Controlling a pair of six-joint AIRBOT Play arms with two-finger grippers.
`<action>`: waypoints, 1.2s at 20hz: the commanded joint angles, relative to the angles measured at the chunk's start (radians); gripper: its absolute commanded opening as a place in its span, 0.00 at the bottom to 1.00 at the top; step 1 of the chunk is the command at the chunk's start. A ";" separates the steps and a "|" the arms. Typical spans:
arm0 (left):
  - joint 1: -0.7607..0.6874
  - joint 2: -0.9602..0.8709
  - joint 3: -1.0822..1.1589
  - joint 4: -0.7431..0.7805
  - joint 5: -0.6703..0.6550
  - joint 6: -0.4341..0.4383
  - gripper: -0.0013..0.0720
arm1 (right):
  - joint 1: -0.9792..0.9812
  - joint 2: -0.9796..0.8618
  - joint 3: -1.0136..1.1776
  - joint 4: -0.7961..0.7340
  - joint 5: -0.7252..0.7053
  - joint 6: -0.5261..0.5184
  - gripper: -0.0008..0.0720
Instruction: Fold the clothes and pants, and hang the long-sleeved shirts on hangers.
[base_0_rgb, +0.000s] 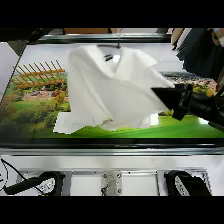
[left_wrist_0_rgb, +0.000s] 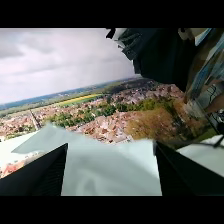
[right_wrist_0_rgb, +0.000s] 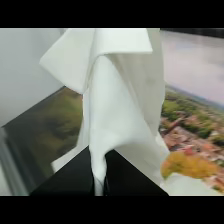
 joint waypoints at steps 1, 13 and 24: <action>0.055 0.076 -0.105 0.000 0.018 -0.001 0.80 | -0.097 0.003 0.090 -0.200 -0.162 0.033 0.02; 0.072 0.254 -0.502 0.000 0.103 0.065 0.79 | -0.675 0.211 0.165 -1.049 -0.346 0.571 0.02; 0.072 0.252 -0.502 -0.001 0.090 0.066 0.79 | -0.714 -0.021 0.423 -1.400 -0.541 0.771 0.02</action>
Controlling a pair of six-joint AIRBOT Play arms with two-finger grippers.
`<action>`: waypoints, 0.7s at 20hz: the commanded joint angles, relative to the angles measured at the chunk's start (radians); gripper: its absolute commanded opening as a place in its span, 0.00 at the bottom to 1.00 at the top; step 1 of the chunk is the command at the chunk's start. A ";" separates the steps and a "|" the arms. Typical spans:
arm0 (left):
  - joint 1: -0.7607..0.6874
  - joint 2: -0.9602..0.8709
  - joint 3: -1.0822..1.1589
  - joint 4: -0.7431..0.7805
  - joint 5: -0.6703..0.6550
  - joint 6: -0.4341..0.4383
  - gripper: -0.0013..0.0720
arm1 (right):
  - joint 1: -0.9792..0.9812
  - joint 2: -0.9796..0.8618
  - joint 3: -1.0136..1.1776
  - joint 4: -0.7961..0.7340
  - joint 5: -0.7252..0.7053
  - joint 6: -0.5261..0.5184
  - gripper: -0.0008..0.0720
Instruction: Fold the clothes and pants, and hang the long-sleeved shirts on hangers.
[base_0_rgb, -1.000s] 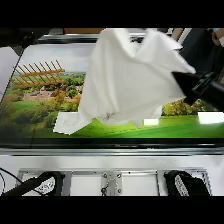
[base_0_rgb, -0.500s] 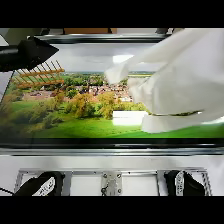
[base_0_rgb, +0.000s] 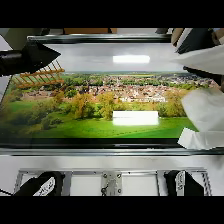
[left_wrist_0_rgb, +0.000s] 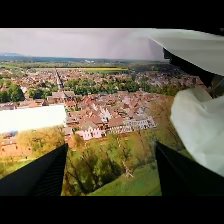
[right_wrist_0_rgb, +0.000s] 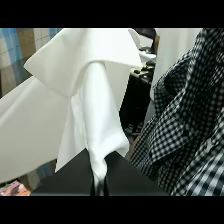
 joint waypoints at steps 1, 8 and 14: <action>0.001 0.001 -0.001 0.000 -0.011 0.001 0.79 | -0.004 -0.146 0.167 -0.082 -0.036 0.023 0.02; 0.001 0.001 -0.001 0.000 -0.071 0.001 0.80 | -0.004 -0.370 0.519 -0.102 -0.041 0.023 0.02; 0.002 0.000 -0.001 0.000 -0.073 0.001 0.79 | -0.004 -0.454 0.680 -0.102 -0.040 0.023 0.02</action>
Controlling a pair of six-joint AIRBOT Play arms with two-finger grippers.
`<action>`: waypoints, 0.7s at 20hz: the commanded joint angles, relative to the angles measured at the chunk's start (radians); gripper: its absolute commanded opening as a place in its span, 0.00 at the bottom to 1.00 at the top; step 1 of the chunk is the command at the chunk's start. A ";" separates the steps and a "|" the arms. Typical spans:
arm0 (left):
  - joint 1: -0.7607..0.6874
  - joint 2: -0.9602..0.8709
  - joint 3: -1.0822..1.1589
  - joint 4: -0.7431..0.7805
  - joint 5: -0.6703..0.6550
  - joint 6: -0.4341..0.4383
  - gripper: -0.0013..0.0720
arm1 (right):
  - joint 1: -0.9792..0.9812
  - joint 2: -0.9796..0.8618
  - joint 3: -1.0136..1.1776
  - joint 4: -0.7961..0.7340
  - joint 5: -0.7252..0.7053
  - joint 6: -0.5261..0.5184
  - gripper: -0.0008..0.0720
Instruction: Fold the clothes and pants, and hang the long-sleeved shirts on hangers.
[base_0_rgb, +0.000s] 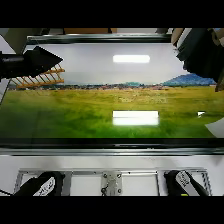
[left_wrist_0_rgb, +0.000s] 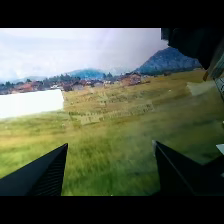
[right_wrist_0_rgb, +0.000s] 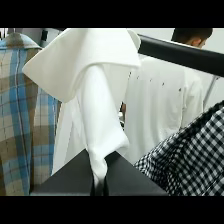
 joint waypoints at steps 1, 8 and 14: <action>0.001 0.000 0.000 0.002 -0.005 0.000 0.79 | -0.001 -0.034 0.066 -0.004 -0.001 0.000 0.02; 0.001 0.000 0.000 0.001 -0.006 0.000 0.80 | -0.119 -0.034 0.066 -0.002 0.048 0.086 0.02; 0.001 0.000 0.000 0.001 -0.014 0.000 0.80 | -0.196 -0.046 0.066 -0.002 0.108 0.105 0.02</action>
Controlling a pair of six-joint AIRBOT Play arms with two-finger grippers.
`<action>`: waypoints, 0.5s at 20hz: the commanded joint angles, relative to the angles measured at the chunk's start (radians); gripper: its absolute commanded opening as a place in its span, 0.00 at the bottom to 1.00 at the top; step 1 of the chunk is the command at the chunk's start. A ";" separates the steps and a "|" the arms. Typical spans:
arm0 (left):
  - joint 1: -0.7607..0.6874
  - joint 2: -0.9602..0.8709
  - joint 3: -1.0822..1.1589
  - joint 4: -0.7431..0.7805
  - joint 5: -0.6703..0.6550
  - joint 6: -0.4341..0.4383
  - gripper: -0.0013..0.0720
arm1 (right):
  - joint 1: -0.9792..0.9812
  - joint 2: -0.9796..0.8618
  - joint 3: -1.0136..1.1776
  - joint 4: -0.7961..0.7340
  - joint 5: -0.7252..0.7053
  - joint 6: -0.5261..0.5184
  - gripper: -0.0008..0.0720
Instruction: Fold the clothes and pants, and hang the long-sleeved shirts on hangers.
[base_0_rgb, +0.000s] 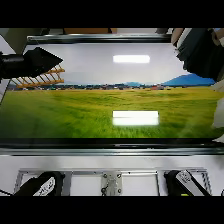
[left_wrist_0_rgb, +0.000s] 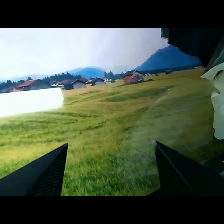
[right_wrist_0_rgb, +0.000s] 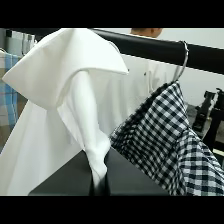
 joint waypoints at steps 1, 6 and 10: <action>0.001 0.000 0.000 -0.002 -0.004 -0.002 0.80 | -0.044 -0.014 0.001 0.001 0.060 0.015 0.02; 0.001 0.000 0.000 -0.003 -0.005 -0.002 0.79 | -0.063 -0.038 0.001 0.000 0.078 0.015 0.02; 0.001 0.000 0.000 -0.003 -0.036 -0.002 0.79 | -0.066 -0.053 0.001 -0.005 0.094 0.015 0.02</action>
